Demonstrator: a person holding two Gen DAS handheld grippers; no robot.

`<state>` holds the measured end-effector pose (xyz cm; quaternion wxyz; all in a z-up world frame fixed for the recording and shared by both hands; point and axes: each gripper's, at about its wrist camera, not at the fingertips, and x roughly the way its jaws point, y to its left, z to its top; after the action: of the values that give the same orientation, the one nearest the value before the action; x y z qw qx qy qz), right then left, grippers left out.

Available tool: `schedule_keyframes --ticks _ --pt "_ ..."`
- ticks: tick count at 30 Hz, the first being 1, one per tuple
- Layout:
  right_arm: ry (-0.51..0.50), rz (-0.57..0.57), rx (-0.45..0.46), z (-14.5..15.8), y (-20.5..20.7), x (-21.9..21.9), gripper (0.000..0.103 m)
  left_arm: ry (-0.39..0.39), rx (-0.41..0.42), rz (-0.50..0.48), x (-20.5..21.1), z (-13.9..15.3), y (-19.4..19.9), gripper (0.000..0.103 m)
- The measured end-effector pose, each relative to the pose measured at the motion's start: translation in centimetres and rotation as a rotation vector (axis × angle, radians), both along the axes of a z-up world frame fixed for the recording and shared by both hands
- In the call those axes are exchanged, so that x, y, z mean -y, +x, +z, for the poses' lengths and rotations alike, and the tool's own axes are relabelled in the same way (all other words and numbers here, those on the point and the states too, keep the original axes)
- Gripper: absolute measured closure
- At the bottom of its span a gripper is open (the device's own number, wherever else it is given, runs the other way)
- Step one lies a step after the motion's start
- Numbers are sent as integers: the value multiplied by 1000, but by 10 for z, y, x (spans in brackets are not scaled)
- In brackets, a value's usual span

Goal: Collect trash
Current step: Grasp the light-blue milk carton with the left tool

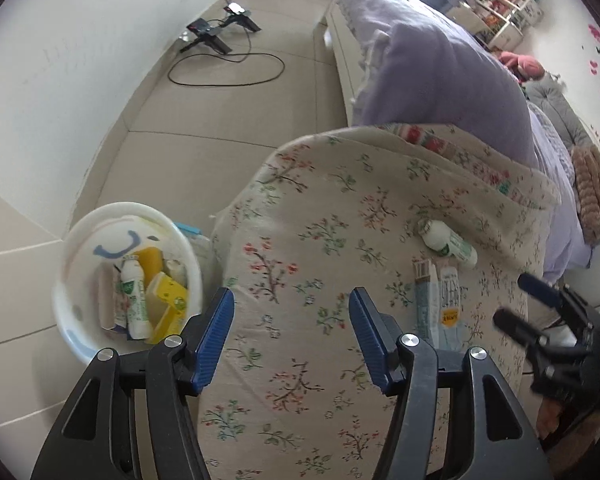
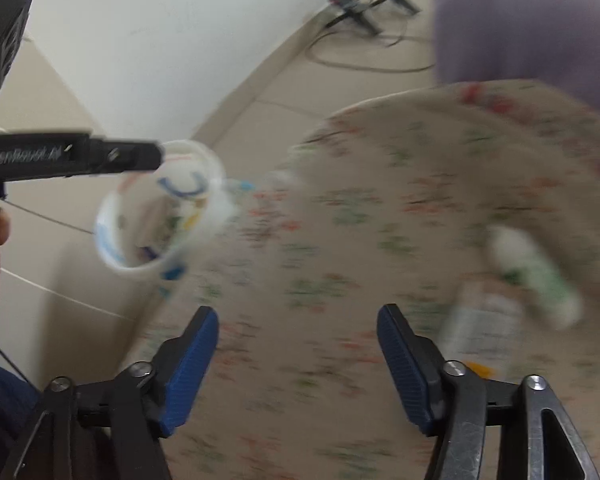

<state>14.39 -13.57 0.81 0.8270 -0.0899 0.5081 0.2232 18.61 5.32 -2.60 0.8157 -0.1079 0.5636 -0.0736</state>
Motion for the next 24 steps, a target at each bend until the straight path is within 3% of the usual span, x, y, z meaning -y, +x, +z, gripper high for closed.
schedule_keyframes --ticks 6,11,16,18,20,23,24 --pt "33 -281 -6 -5 31 112 17 2 -57 -138 93 -27 -1 37" --pt "-83 -277 115 -17 30 139 5 -21 -111 -211 154 -52 -1 36" --pt "-124 -254 25 -30 39 149 4 40 -115 -228 196 -75 1 33" --pt "-165 -247 35 -30 43 150 4 40 -123 -200 201 -82 4 26" --pt "-199 -251 68 -25 45 152 4 34 -126 -166 199 -86 6 27" --pt "-194 -235 99 -19 45 156 4 14 -140 -144 188 -89 10 68" --pt "-189 -225 98 -18 45 155 4 -3 -152 -133 183 -89 10 68"
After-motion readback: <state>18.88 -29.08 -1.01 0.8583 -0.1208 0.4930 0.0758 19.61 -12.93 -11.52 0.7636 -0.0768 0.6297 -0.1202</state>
